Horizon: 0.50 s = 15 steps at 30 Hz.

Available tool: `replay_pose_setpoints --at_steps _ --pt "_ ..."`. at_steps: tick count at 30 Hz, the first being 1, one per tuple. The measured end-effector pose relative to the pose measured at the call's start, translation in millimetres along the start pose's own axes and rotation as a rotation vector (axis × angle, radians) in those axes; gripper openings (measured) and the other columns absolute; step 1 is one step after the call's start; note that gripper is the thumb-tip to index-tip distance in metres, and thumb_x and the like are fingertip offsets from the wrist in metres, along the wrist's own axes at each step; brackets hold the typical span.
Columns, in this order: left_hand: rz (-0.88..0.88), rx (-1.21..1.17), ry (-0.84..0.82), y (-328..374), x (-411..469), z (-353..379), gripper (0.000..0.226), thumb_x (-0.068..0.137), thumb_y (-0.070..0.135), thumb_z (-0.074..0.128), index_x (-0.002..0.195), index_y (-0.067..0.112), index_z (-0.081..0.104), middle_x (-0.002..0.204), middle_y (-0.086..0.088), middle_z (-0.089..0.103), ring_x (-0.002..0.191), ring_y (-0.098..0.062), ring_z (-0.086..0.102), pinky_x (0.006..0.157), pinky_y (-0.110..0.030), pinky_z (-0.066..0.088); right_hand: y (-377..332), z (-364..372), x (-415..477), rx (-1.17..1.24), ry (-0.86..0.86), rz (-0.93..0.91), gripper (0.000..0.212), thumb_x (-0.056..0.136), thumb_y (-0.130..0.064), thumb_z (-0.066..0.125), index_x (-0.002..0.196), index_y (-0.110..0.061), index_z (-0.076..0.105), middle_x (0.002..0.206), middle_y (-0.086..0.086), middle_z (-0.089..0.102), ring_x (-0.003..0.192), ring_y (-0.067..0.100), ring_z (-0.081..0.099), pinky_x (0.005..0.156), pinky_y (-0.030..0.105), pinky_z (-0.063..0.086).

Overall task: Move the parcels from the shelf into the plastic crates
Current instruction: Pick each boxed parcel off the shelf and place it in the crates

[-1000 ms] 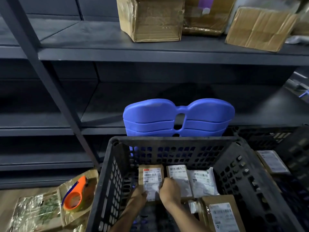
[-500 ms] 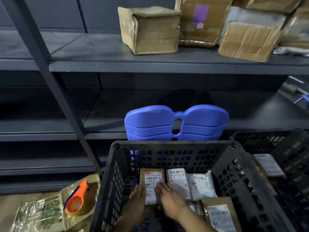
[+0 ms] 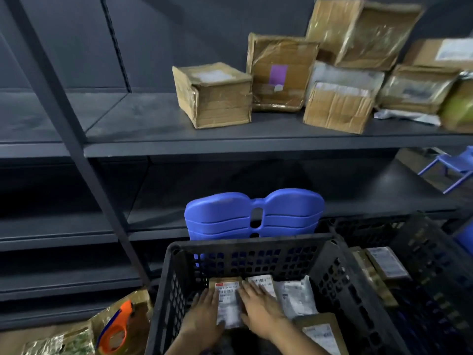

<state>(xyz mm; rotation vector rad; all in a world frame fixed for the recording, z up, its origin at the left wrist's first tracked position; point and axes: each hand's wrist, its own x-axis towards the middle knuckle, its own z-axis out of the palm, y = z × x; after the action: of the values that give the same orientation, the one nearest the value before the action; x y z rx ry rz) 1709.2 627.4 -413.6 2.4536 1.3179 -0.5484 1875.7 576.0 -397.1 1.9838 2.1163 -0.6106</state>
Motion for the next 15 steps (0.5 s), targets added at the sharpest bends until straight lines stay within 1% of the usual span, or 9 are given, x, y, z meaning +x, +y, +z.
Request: replay_pose_setpoints --at_steps 2,4,6,8,11,15 --pt "0.034 -0.019 0.152 4.5 -17.7 -40.9 0.072 0.095 0.04 0.037 0.153 0.01 0.007 0.161 -0.003 0.009 0.148 -0.018 0.009 0.121 -0.032 0.003 -0.6 -32.5 -14.1 0.022 0.092 0.041 0.064 0.099 -0.031 0.038 0.153 -0.01 0.009 0.161 0.005 0.005 0.148 0.023 0.004 0.12 0.037 0.01" --pt "0.059 -0.018 0.292 8.7 -36.0 -82.6 0.069 0.094 0.039 0.038 0.153 0.012 0.013 0.16 -0.001 0.016 0.147 -0.016 0.014 0.12 -0.031 0.003 -0.9 -68.6 -28.6 0.025 0.194 0.077 0.065 0.1 -0.034 0.038 0.153 -0.01 0.01 0.161 0.005 0.007 0.148 0.022 0.006 0.119 0.036 0.009" --pt "0.066 -0.044 0.386 13.3 -53.5 -127.4 0.068 0.094 0.038 0.04 0.152 0.012 0.016 0.158 -0.002 0.022 0.147 -0.018 0.018 0.12 -0.031 0.006 -0.8 -106.5 -43.4 0.007 0.303 0.103 0.065 0.099 -0.036 0.038 0.152 -0.01 0.012 0.16 0.006 0.01 0.148 0.021 0.009 0.119 0.034 0.008" --pt "0.081 -0.074 0.464 16.3 -68.8 -169.5 0.067 0.094 0.036 0.043 0.151 0.01 0.019 0.157 -0.005 0.025 0.146 -0.022 0.021 0.12 -0.032 0.01 -0.7 -143.3 -57.1 0.005 0.386 0.125 0.065 0.099 -0.038 0.039 0.152 -0.01 0.014 0.159 0.006 0.013 0.147 0.021 0.012 0.119 0.033 0.011" --pt "0.119 -0.03 0.573 15.2 -81.1 -224.7 0.069 0.094 0.036 0.044 0.151 0.009 0.017 0.158 -0.005 0.022 0.146 -0.021 0.019 0.12 -0.032 0.007 0.8 -193.9 -71.8 0.005 0.489 0.143 0.066 0.098 -0.036 0.042 0.152 -0.009 0.016 0.159 0.006 0.016 0.147 0.021 0.013 0.12 0.033 0.013" --pt "0.134 0.025 0.638 9.8 -89.3 -283.1 0.07 0.096 0.038 0.042 0.152 0.007 0.013 0.16 -0.005 0.014 0.148 -0.019 0.012 0.12 -0.031 0.001 -0.4 -248.3 -84.0 -0.01 0.589 0.134 0.065 0.1 -0.036 0.041 0.152 -0.009 0.014 0.16 0.005 0.013 0.147 0.02 0.01 0.12 0.031 0.013"
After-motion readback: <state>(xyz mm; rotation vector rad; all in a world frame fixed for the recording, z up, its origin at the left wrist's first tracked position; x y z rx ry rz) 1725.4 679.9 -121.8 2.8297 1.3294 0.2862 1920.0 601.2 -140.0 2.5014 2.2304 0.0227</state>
